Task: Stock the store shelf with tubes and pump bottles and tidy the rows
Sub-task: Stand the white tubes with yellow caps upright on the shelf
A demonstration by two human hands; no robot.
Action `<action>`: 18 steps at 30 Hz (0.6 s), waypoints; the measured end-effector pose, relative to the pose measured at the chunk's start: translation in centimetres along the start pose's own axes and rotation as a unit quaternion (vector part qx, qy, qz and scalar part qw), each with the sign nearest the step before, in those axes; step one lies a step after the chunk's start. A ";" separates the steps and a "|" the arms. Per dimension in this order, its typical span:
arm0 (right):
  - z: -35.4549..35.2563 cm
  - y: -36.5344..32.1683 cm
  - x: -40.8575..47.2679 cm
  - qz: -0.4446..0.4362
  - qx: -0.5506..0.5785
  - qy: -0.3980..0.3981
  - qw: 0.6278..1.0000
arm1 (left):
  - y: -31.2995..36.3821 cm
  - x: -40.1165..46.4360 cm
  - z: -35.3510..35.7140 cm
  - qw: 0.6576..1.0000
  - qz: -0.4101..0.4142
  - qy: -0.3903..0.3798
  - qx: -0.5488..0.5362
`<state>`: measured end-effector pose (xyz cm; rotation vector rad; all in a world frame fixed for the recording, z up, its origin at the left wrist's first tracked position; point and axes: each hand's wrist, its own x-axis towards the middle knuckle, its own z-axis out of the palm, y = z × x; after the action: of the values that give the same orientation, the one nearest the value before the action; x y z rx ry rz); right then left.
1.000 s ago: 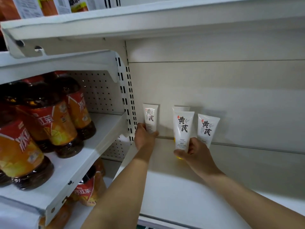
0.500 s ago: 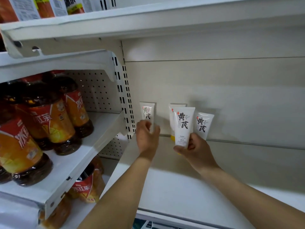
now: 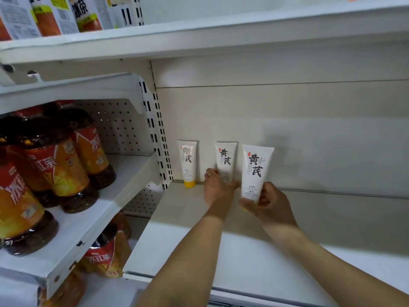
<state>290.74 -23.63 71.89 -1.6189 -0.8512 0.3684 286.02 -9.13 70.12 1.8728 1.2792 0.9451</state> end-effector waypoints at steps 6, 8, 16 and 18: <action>-0.8 0.0 -0.1 0.004 0.004 -0.001 1.000 | 0.6 1.0 0.7 0.999 -0.028 0.015 0.035; -1.0 0.0 0.0 0.002 0.004 0.000 1.000 | 0.4 1.1 0.6 0.999 -0.026 0.017 0.043; -0.9 -0.1 -0.1 0.002 0.014 -0.005 1.000 | -0.8 1.9 -0.3 0.998 -0.037 0.043 0.040; -0.9 0.0 -0.1 0.003 0.014 -0.008 1.000 | -0.8 2.0 -0.4 0.997 -0.038 0.044 0.044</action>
<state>291.25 -24.29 72.09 -1.5938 -0.8504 0.3974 285.82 -6.96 69.99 1.8525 1.4566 0.9530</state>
